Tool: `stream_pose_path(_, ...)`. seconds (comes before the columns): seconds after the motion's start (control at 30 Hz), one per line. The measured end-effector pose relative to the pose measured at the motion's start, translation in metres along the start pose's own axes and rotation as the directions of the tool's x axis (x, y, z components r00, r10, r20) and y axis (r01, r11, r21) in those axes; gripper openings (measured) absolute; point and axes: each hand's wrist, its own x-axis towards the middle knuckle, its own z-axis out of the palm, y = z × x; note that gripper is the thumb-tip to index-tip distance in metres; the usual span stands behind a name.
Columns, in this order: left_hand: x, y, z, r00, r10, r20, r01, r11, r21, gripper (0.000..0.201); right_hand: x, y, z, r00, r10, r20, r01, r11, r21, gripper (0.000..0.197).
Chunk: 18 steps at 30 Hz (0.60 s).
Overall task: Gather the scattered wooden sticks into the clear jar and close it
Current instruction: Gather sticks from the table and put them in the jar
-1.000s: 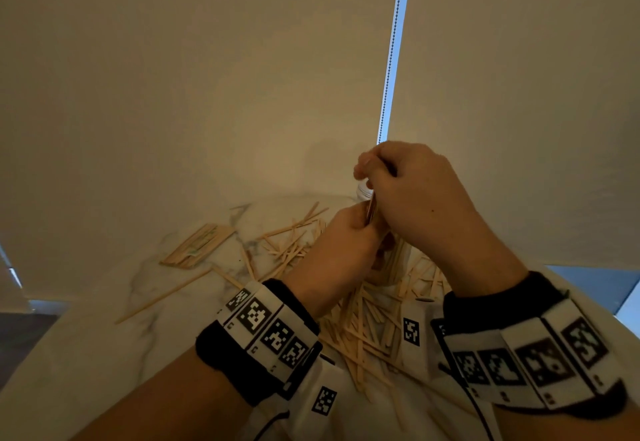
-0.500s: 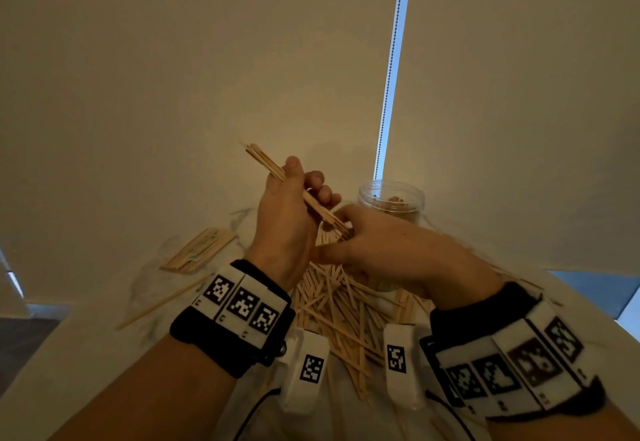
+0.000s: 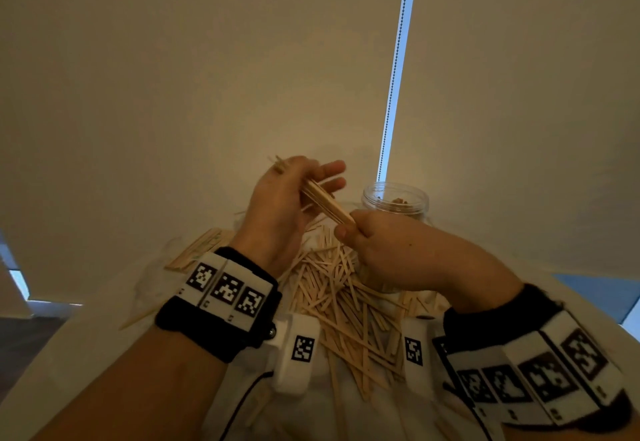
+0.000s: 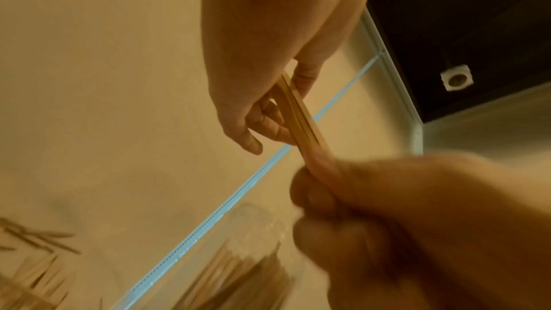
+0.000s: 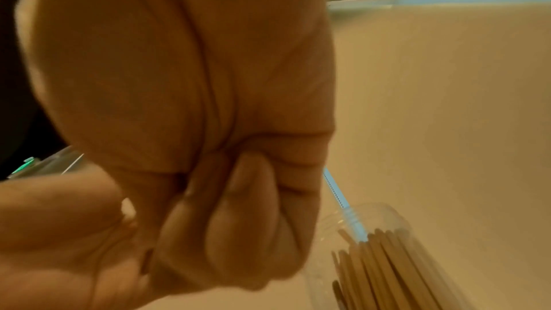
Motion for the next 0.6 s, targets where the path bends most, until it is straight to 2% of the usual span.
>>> stream_pose_path(0.1,0.003,0.016,-0.011,0.99,-0.002,-0.14,-0.012,0.995,-0.1,0.013,-0.009,0.0,-0.008,0.992,0.024,0.124,-0.015,0.997,-0.07,0.031)
stream_pose_path(0.17,0.003,0.017,-0.013,0.988,-0.035,-0.148,0.029,0.999,-0.039,0.025,-0.01,-0.003,-0.007,0.99,0.034,0.135,-0.025,0.997,-0.069,0.03)
stream_pose_path(0.27,-0.004,0.009,-0.002,0.993,-0.111,-0.04,0.117,0.975,0.186,0.042,-0.004,-0.004,-0.001,0.998,0.052,0.039,-0.049,0.996,-0.07,0.028)
stream_pose_path(0.4,-0.011,0.005,0.006,0.99,-0.14,0.026,0.121,0.926,0.358,0.044,0.004,0.006,0.002,0.978,0.164,-0.13,-0.178,0.978,-0.111,0.028)
stream_pose_path(0.47,-0.01,0.002,0.007,0.994,-0.111,0.024,0.086,0.877,0.473,0.043,0.006,0.01,0.004,0.961,0.198,-0.193,-0.223,0.968,-0.118,0.031)
stream_pose_path(0.53,-0.009,-0.002,0.007,0.999,-0.031,-0.014,0.033,0.773,0.634,0.036,0.008,0.013,0.006,0.949,0.22,-0.227,-0.25,0.961,-0.115,0.032)
stream_pose_path(0.6,-0.009,-0.002,0.008,0.999,0.008,-0.031,0.017,0.689,0.724,0.032,0.009,0.014,0.008,0.946,0.24,-0.217,-0.267,0.958,-0.104,0.036)
